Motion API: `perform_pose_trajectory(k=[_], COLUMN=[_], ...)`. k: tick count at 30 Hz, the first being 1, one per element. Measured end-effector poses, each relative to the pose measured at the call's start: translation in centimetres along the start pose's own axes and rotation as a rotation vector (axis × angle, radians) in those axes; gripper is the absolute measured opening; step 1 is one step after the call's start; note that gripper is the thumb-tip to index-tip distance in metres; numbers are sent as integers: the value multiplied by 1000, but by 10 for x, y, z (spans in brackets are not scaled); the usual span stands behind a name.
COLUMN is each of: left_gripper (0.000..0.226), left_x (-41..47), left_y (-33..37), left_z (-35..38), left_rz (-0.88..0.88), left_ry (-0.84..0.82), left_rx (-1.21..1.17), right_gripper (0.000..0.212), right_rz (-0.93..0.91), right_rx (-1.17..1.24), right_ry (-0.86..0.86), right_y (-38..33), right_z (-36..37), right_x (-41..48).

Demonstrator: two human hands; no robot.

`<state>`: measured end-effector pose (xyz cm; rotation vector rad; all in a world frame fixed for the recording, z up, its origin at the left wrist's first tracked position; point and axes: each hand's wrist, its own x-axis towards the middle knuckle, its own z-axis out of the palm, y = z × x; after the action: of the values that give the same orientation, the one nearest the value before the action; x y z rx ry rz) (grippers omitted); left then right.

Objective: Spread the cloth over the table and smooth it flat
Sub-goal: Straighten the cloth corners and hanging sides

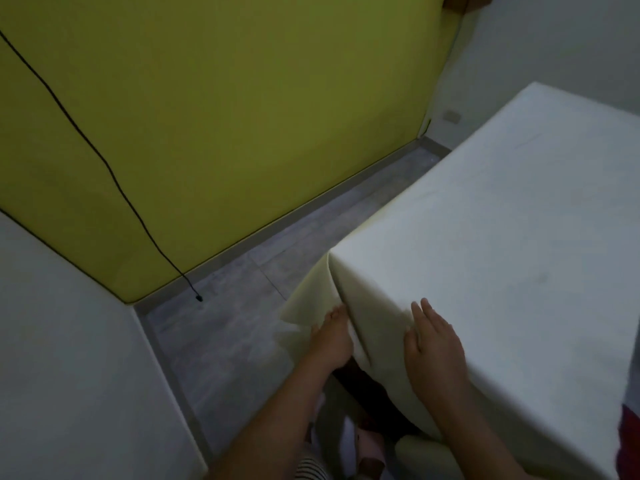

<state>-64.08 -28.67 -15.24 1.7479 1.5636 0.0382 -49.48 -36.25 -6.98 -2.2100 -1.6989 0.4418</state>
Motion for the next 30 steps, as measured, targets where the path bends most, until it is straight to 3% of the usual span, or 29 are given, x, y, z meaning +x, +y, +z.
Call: perform_pose_trajectory(k=[3,8,13,22,30], left_gripper=[57,48,53,53,54], left_x=[-6,-5,-5,46,108], left_y=[-15,-34,-52,-129,-180], left_z=[-53,-134,-170,-202,-264], left_rz=[13,-65,-116,-268,-218], left_ry=[-47,114,262,117,30], left_rx=[100,159,391,507,475], right_gripper=[46,46,50,51,52], right_rz=[-23,-171,-361,-449,-349], right_rx=[40,33,-121,-364,-426], right_ry=[18,37,-135,-434,-661], right_y=[-11,-48,-108,-184,-232], right_z=[-6,-3,25,121,174], right_x=[8,31,73,165,227])
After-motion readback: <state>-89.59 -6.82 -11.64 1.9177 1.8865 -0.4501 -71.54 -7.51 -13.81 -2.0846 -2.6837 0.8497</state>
